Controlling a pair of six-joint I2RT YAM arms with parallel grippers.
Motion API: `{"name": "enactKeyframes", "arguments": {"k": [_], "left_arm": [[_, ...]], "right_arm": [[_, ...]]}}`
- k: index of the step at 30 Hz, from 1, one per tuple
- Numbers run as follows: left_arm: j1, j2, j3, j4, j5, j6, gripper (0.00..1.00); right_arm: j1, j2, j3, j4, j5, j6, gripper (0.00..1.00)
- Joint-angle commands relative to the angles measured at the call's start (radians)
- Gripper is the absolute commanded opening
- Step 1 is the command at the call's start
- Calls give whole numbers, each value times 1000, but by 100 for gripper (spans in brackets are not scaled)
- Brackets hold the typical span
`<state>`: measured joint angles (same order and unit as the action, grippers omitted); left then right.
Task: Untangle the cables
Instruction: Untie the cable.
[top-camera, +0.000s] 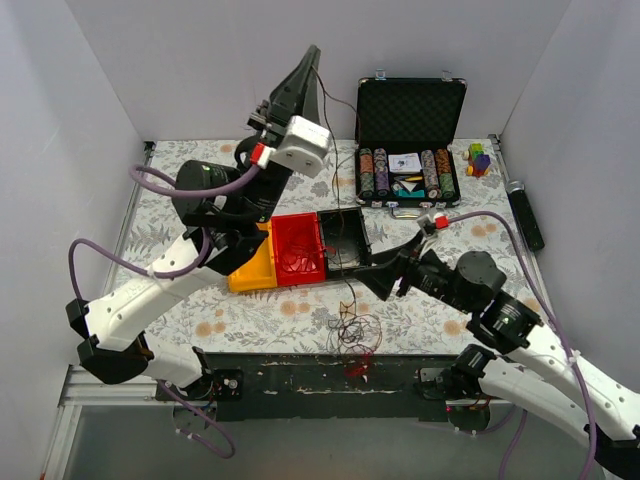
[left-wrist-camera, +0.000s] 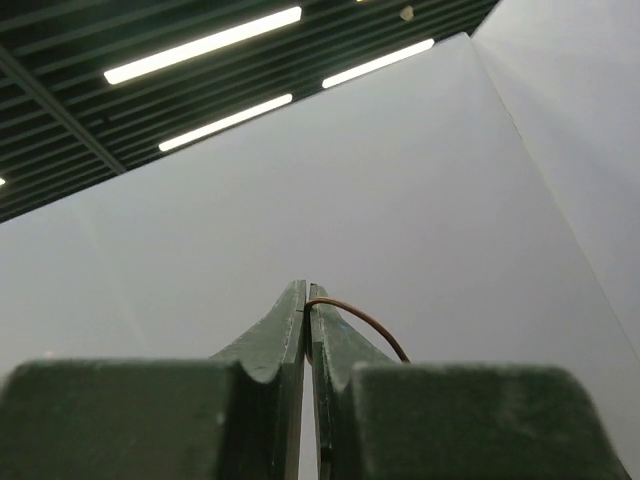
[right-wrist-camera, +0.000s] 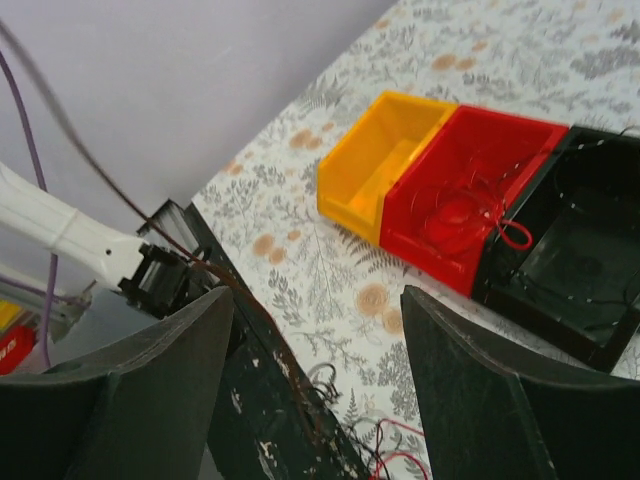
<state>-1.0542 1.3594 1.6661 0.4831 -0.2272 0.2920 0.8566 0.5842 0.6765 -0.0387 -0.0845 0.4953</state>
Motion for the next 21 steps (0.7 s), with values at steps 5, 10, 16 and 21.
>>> {"name": "enactKeyframes", "arguments": {"k": [5,10,16,21], "left_arm": [[3,20,201,-37,-29,12,3],[3,4,176,-61,-27,-7,4],[3,-16,116,-61,-6,-5,4],[3,-20,98,-57,8,12,4]], "right_arm": [[15,111,-127,224,-109,83,77],[77,177,-186,309,-87,106,70],[127,114,-94,207,3,17,78],[169,173,-63,261,-61,-15,80]]}}
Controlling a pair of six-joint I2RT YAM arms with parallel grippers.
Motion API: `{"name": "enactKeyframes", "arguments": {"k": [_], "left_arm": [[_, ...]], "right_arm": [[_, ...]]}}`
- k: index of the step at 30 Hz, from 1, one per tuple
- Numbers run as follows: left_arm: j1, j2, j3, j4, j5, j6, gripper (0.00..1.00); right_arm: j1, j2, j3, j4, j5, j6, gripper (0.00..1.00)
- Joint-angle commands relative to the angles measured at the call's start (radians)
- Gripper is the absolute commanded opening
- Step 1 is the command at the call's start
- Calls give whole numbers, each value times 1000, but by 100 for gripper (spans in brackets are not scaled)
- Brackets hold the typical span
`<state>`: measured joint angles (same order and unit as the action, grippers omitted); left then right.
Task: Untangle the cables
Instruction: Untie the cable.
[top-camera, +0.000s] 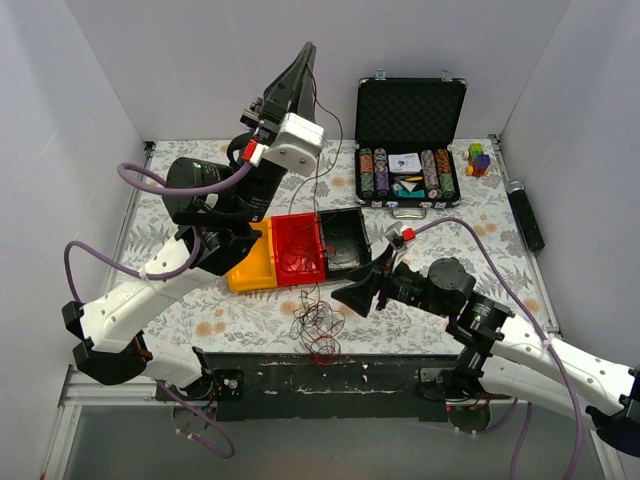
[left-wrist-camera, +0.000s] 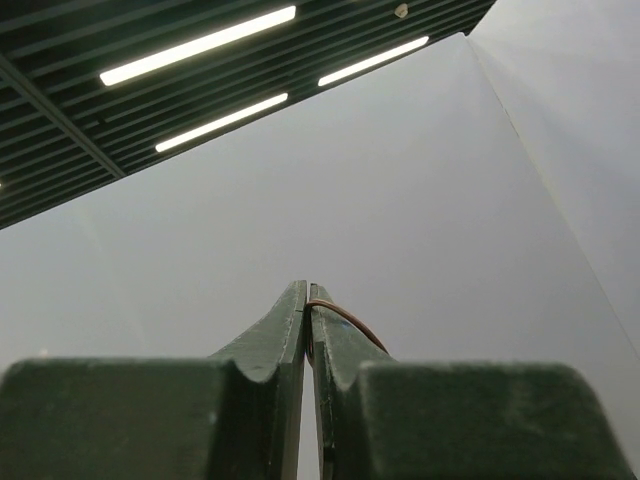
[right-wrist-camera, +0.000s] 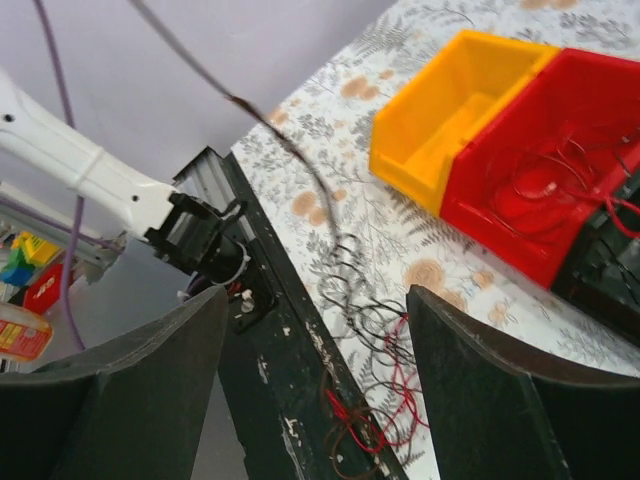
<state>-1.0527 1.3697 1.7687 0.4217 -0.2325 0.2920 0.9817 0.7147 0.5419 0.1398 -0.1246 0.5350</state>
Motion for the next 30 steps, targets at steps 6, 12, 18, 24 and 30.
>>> {"name": "enactKeyframes", "arguments": {"k": [6,12,18,24,30], "left_arm": [[-1,-31,0,-9,18,13,5],[-33,-35,26,-21,19,35,6],[-79,-37,66,-31,27,65,6],[-121,-18,135,-38,22,96,7],[-138,17,256,-61,32,127,8]], "right_arm": [[190,182,176,112,197,-162,80],[204,288,230,124,459,-234,71],[213,391,219,129,416,-199,67],[219,437,106,118,431,-123,66],[222,393,-83,122,433,22,64]]}}
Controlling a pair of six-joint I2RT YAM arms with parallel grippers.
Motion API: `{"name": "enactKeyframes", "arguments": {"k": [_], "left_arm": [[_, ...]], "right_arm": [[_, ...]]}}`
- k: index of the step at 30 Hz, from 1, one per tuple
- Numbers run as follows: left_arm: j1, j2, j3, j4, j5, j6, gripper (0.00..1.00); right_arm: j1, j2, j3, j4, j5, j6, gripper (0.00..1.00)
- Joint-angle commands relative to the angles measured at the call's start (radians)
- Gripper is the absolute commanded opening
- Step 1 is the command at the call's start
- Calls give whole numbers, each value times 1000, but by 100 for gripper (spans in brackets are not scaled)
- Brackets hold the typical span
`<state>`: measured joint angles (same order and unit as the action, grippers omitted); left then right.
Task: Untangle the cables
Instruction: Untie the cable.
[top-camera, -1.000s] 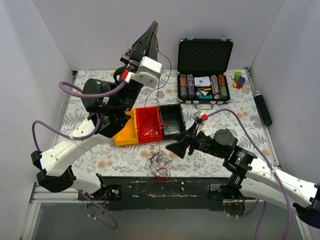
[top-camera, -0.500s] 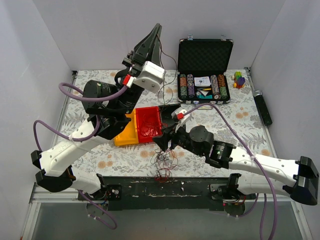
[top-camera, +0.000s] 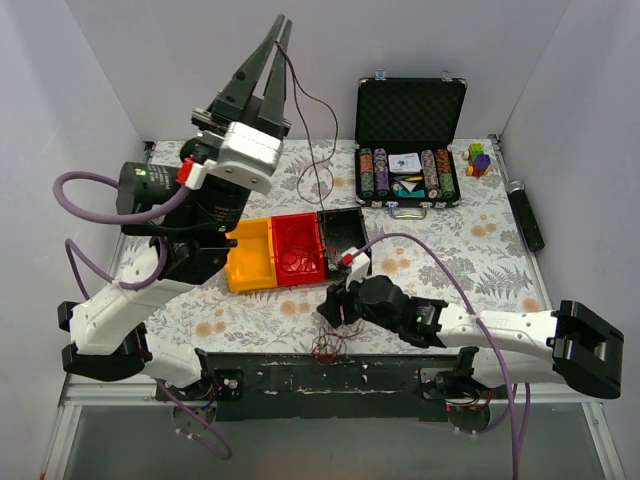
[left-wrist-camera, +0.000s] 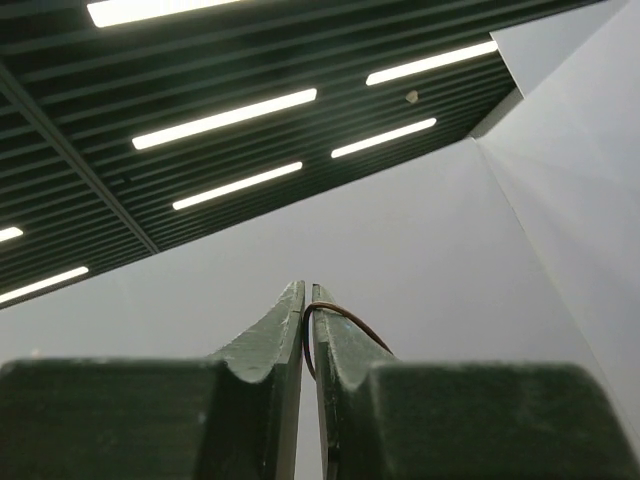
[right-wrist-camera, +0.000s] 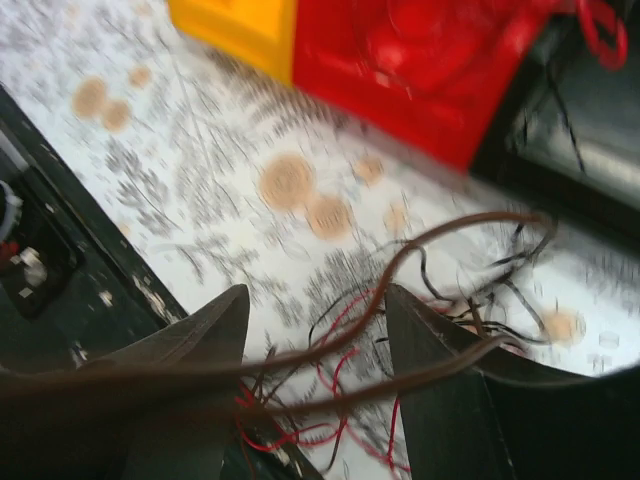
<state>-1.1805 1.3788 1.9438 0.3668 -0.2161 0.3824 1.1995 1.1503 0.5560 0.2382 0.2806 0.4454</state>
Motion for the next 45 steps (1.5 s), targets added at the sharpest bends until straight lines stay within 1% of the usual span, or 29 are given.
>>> {"name": "enactKeyframes", "arguments": {"k": [1,5,8,11,14,17,20,22,25,29,31,33,35,37,38,40,43,45], "left_arm": [[-11,11,98,-8,23,48,8],[-11,29,156,0,47,127,8],[-11,45,185,40,60,196,9],[-11,80,259,58,57,245,9],[-11,100,294,96,60,282,9],[-11,112,325,145,96,323,10],[-11,140,398,150,116,361,10],[-11,140,403,158,106,375,10],[-11,70,299,159,52,360,11],[-11,-56,31,213,-57,322,11],[-10,-107,-63,241,-95,312,11],[-5,-132,-106,250,-140,296,11],[21,-153,-134,212,-169,247,11],[65,-175,-164,137,-180,198,11],[83,-185,-195,130,-183,178,11],[143,-199,-252,78,-195,126,10],[266,-221,-348,26,-177,17,8],[382,-222,-384,6,-152,-78,2]], "right_arm": [[6,-61,-135,27,32,133,64],[6,-147,-261,29,45,219,64],[5,-196,-315,21,52,266,66],[5,-237,-366,16,58,308,66],[5,-271,-402,3,65,340,66],[5,-305,-418,-48,77,375,66],[6,-340,-427,-83,78,392,66],[5,-365,-432,-99,83,394,66],[5,-400,-433,-105,78,395,66],[5,-445,-418,-125,80,371,64],[6,-480,-410,-116,68,326,61],[8,-509,-401,-129,65,297,57],[8,-520,-383,-180,63,274,52],[8,-523,-366,-221,51,265,51],[9,-524,-361,-237,48,268,51],[6,-540,-361,-237,43,269,51],[8,-580,-367,-237,39,273,51],[9,-618,-367,-237,42,273,49]]}}
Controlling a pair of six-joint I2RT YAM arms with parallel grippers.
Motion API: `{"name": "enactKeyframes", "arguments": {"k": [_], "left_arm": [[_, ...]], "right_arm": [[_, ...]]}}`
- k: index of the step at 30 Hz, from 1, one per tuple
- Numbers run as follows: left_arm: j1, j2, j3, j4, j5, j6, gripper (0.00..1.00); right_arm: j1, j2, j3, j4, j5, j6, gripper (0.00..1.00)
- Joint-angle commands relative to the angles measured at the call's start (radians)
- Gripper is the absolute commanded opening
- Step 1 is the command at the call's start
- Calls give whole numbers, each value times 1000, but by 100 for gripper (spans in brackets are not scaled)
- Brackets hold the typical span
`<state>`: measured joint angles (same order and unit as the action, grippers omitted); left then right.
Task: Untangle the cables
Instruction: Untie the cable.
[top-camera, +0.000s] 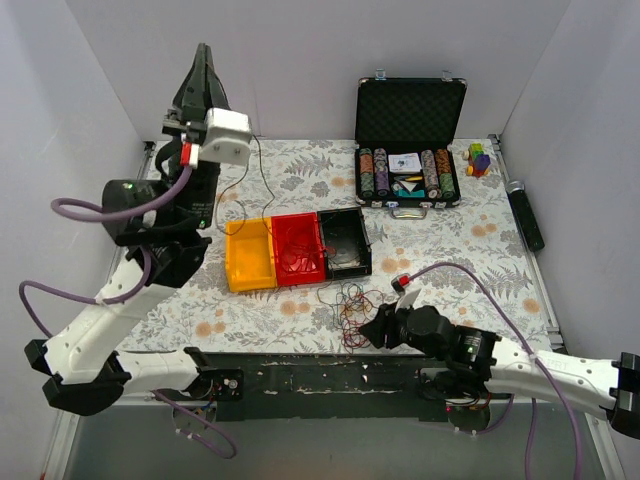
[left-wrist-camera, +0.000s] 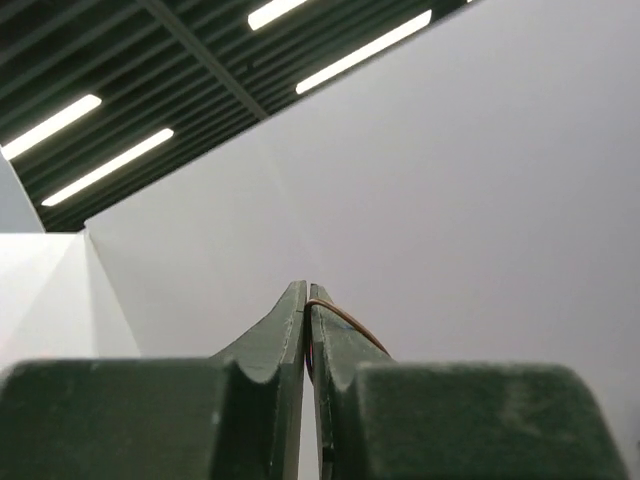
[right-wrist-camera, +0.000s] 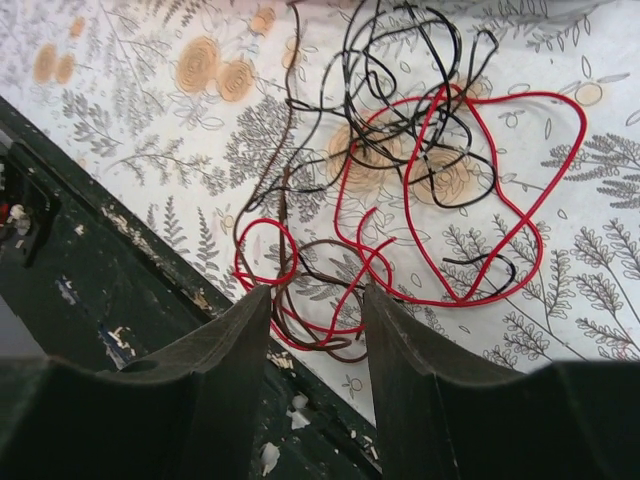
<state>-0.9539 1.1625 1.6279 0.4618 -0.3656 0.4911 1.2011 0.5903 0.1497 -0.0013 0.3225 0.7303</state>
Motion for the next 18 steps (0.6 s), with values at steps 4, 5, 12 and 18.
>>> {"name": "enactKeyframes", "arguments": {"k": [4,5,12,18], "left_arm": [[407,-9,-118,-140,100,-414,0],[447,-12,-138,-131,117,-451,0],[547,-9,-229,-114,156,-618,0],[557,23,-198,-104,160,-684,0]], "right_arm": [[8,-138,53,-49,6,-23,49],[9,-150,63,-69,10,-25,49],[9,-178,110,-120,23,-32,48],[11,-196,103,-117,41,-17,48]]}}
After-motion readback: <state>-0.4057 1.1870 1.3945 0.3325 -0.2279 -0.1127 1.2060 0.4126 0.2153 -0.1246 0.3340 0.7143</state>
